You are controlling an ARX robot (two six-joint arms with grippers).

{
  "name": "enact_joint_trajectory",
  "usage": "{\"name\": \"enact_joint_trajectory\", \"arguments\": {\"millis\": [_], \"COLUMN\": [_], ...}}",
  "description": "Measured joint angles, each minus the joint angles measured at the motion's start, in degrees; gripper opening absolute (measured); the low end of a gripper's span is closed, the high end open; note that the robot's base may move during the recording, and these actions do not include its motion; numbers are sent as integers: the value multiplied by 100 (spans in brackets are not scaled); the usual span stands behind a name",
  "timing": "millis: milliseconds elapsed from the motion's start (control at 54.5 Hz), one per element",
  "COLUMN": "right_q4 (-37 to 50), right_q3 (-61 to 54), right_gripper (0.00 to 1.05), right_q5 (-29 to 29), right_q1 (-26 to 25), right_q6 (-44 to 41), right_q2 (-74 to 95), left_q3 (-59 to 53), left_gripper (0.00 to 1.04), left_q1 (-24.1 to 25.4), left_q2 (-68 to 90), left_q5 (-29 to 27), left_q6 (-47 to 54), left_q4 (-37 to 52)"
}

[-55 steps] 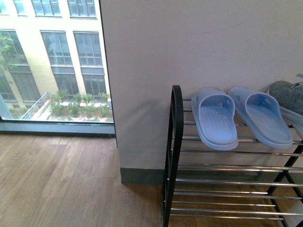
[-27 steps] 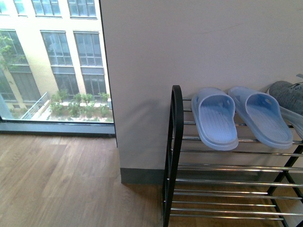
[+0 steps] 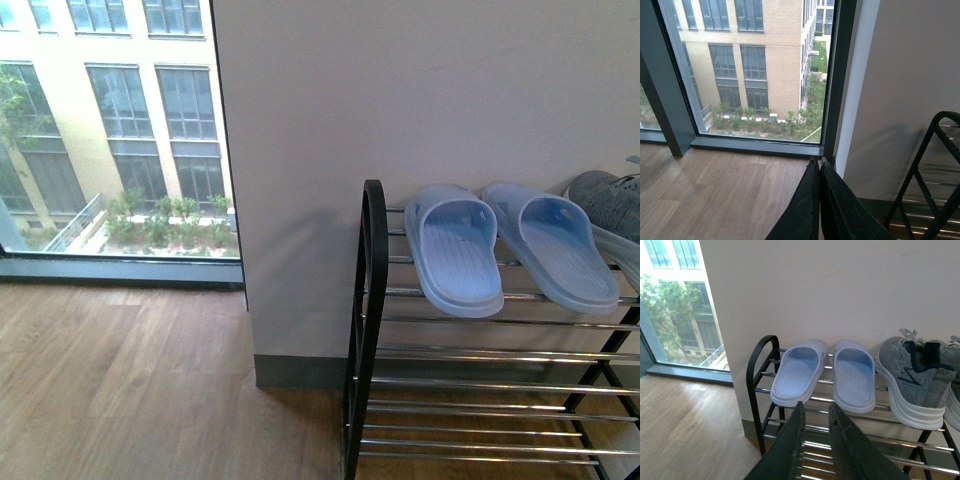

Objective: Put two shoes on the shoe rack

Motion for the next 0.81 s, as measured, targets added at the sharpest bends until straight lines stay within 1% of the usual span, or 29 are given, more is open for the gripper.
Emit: {"name": "enact_joint_trajectory", "arguments": {"millis": [37,55,348,367,403,440,458,550,587,660,807], "right_q4": [0,0,0,0,0,0,0,0,0,0,0], "right_q3": [0,0,0,0,0,0,0,0,0,0,0], "right_gripper": [2,2,2,2,2,2,3,26,33,43,68], "right_q5": [0,4,0,0,0,2,0,2,0,2,0], "right_q1": [0,0,0,0,0,0,0,0,0,0,0], "right_q6": [0,-11,4,7,4,4,4,7,7,7,7], "right_q2": [0,0,0,0,0,0,0,0,0,-4,-4], "left_q3": [0,0,0,0,2,0,2,0,0,0,0], "left_gripper": [1,1,1,1,1,1,1,1,1,1,1], "left_q1": [0,0,0,0,0,0,0,4,4,4,4], "left_q2": [-81,-101,-723,-841,-1233,-1493,-1617,-1657,-1661,-1661,-1661], "left_q5": [0,0,0,0,2,0,0,-2,0,0,0], "left_q6": [0,0,0,0,0,0,0,2,2,2,2], "left_q4": [-83,-103,-726,-846,-1410,-1674,-1720,-1762,-1762,-1762,-1762]}}
